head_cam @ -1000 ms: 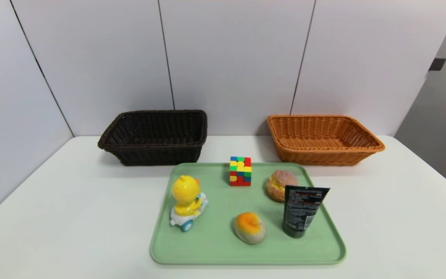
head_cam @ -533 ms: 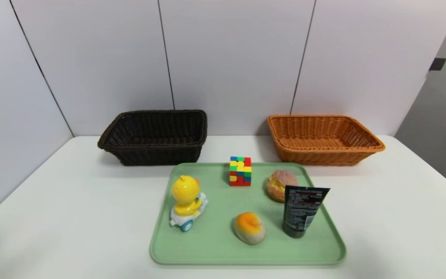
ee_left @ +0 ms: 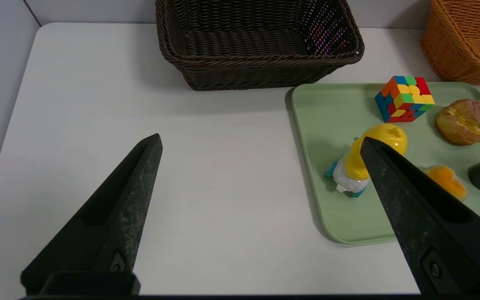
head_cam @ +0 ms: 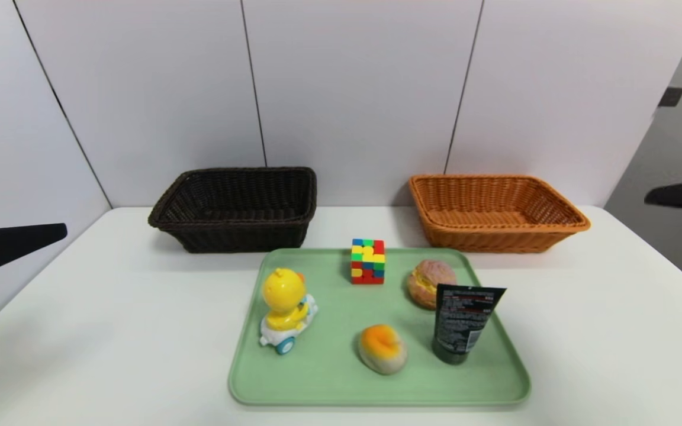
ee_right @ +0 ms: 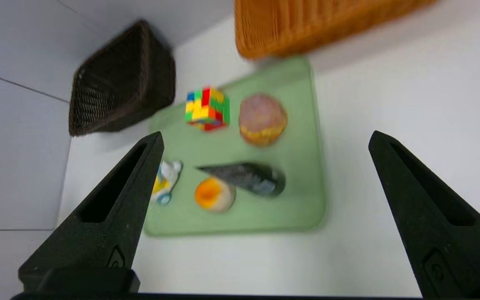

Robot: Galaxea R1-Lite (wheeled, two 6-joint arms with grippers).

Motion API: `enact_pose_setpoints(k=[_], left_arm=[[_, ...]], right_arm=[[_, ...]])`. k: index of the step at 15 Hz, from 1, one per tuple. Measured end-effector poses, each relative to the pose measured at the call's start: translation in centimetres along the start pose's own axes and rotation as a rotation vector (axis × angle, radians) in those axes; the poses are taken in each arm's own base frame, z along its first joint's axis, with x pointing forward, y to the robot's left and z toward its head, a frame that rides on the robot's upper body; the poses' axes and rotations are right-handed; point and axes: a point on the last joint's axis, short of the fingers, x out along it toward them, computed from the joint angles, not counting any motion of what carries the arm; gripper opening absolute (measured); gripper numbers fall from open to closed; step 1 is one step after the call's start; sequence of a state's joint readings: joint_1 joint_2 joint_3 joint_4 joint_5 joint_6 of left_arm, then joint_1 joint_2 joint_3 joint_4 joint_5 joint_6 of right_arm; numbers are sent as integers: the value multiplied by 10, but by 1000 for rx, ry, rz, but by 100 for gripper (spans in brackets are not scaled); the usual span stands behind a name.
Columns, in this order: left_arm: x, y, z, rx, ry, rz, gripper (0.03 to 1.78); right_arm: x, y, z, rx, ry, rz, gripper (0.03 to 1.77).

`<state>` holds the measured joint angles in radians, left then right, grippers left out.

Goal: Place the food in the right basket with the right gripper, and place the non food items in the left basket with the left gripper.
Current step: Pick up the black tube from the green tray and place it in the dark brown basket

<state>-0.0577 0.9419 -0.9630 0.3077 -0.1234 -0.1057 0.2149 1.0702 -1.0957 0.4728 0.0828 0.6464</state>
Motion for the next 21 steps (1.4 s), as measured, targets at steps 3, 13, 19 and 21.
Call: enact_pose_setpoints(k=[3,13,19,21], left_arm=[[9,0,0,-2,9,-16,169],[21,3,-11,-27,103,-7,169],[21,2,-16,-27,120,-41,169],[20,1,-16,-26,119,-43,169]], right_arm=[[22,-5,-17,76,180,-72,170],[20,-48,-84,-511,303,148,170],[43,-55,-99,-620,125,391,170],[54,-54,-96,-628,93,401,170]])
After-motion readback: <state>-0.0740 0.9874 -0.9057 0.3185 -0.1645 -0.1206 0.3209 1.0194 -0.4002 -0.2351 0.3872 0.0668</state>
